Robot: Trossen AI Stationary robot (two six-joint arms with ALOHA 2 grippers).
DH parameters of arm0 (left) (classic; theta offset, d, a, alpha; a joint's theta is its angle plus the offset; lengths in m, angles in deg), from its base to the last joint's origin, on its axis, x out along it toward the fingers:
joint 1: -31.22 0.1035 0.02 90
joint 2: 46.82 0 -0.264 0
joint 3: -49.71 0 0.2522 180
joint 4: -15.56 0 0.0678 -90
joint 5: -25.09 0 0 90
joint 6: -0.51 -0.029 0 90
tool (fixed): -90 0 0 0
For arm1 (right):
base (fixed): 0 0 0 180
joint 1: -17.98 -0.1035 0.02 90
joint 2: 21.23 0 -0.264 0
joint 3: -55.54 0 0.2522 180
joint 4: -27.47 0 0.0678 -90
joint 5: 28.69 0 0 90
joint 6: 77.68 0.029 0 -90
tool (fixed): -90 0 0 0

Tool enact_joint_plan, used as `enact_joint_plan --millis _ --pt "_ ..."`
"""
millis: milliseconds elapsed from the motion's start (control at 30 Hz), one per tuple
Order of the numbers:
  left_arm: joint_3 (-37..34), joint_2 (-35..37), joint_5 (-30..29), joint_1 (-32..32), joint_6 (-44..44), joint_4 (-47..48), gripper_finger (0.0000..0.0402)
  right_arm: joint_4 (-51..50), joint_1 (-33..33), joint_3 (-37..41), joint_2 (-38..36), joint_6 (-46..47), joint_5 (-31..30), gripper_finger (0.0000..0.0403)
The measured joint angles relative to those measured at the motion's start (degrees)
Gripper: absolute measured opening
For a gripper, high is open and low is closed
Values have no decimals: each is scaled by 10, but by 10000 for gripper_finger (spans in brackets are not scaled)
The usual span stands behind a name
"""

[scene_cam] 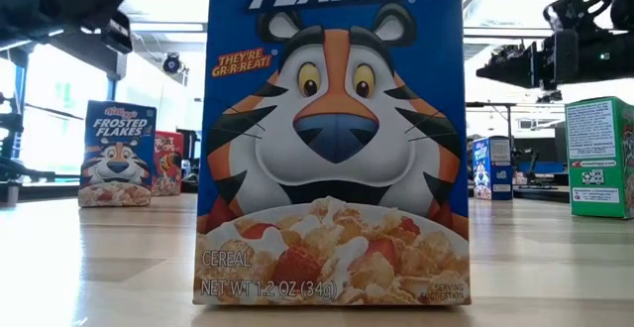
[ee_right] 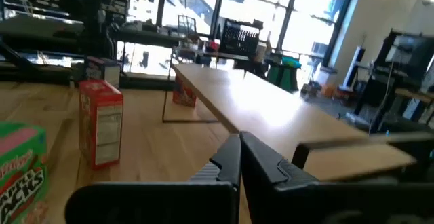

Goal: Stack cereal on shelf
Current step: Put the middle green cereal box on the shelf

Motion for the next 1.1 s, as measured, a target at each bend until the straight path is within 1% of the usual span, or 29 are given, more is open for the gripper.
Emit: enact_joint_plan --millis 33,100,200,300,400,533,600,667,733,833,900,1000,1100 --pt "0 0 0 0 0 -13 1 4 0 0 0 -1 3 0" --pt "0 0 -1 0 4 -29 1 42 0 0 4 9 2 0" --pt "0 0 -1 0 47 -32 1 83 0 0 4 33 11 0" --pt "0 -3 -3 0 75 -30 1 100 0 0 4 46 63 0" --pt "0 -4 -19 0 71 -36 1 95 0 0 5 49 117 0" --pt "0 -4 -56 0 69 -50 1 112 0 0 13 114 139 0" --pt "0 -5 -61 0 74 -43 1 135 0 0 27 139 136 0" --pt "0 -9 -57 0 87 -32 1 159 0 0 49 170 106 0" --pt "0 -14 -56 0 94 -26 1 188 0 0 81 197 92 0" --pt "0 -24 -58 0 75 -30 1 260 -4 0 142 194 99 0" --pt "0 -32 -59 0 77 -29 1 303 -9 -3 187 183 111 0" --pt "0 -48 -59 0 84 -27 0 309 -17 -39 250 186 119 0" --pt "0 -66 -64 0 91 -28 1 279 -17 -91 309 217 123 0"
